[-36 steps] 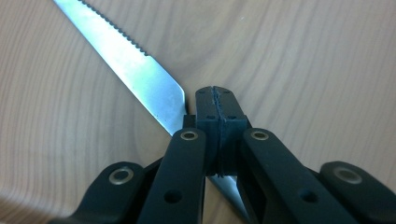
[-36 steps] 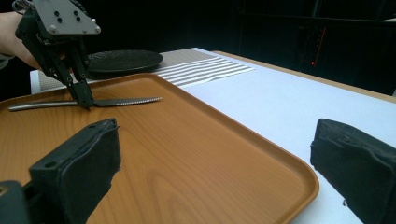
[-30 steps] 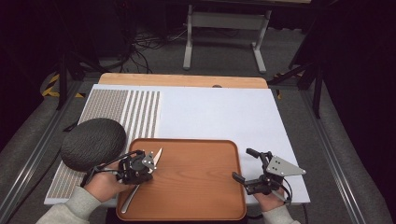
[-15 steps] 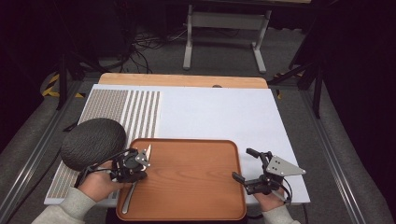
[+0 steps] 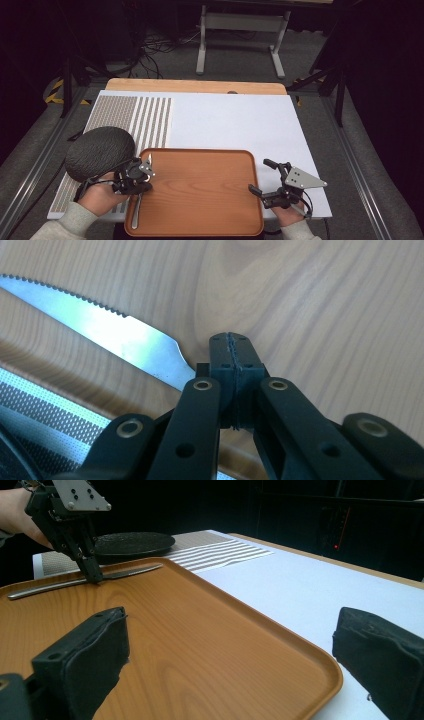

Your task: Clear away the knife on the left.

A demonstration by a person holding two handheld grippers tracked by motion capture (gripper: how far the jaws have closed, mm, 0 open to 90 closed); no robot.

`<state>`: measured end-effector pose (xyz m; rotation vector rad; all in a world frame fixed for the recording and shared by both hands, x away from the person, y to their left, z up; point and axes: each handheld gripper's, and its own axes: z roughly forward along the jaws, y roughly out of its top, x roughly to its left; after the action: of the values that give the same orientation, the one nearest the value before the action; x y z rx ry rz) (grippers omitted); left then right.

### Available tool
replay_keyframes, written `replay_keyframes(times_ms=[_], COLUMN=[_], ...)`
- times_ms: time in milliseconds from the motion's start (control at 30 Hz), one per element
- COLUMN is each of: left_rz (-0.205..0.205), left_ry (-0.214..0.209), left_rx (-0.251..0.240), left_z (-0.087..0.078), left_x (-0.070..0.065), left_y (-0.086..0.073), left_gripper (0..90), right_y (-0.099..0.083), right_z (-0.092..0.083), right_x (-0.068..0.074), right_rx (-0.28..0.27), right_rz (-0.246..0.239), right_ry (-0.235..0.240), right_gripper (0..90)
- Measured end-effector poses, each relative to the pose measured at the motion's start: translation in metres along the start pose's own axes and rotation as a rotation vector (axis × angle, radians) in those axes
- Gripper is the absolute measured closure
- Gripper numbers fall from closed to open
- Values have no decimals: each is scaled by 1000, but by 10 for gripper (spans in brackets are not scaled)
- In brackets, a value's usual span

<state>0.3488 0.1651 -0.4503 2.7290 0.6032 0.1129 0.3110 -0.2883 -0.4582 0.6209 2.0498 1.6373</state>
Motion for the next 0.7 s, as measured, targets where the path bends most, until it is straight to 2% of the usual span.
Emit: replay_keyframes(times_ms=[300, 333, 367, 400, 433, 467, 500, 567, 600, 633, 700], left_rz=[-19, -29, -29, -29, -29, -29, -33, -16, -16, -22, -17], left_ry=[-5, -9, -22, -22, -24, -22, -18, -17, -17, -16, -9], left_rx=[-13, -28, -59, -59, -86, -126, -148, -205, -205, -242, -291], left_z=[-1, -2, -5, -5, -7, -11, -13, -18, -18, -20, -26], left_x=[1, 1, 0, 0, 0, -1, -1, 0, 0, 0, 0], left_y=[-2, -2, -2, -2, -2, -2, -2, -3, -3, -4, -6], left_gripper=[885, 797, 759, 707, 707, 582, 531, 432, 387, 387, 288], right_y=[1, 1, 1, 1, 1, 1, 1, 1, 1, 1, 1], right_z=[3, 3, 3, 3, 3, 3, 3, 3, 3, 3, 3], right_x=[1, 0, 0, 0, 0, 0, 0, 0, 0, 0, 0], right_rx=[2, 1, 1, 1, 2, 2, 2, 4, 4, 3, 3], right_rz=[-6, -6, -6, -6, -5, -4, -4, -6, -6, -6, -4], right_ry=[7, 8, 8, 8, 9, 8, 9, 9, 9, 9, 10], right_gripper=[21, 21, 21, 21, 21, 21, 21, 21, 21, 21, 21])
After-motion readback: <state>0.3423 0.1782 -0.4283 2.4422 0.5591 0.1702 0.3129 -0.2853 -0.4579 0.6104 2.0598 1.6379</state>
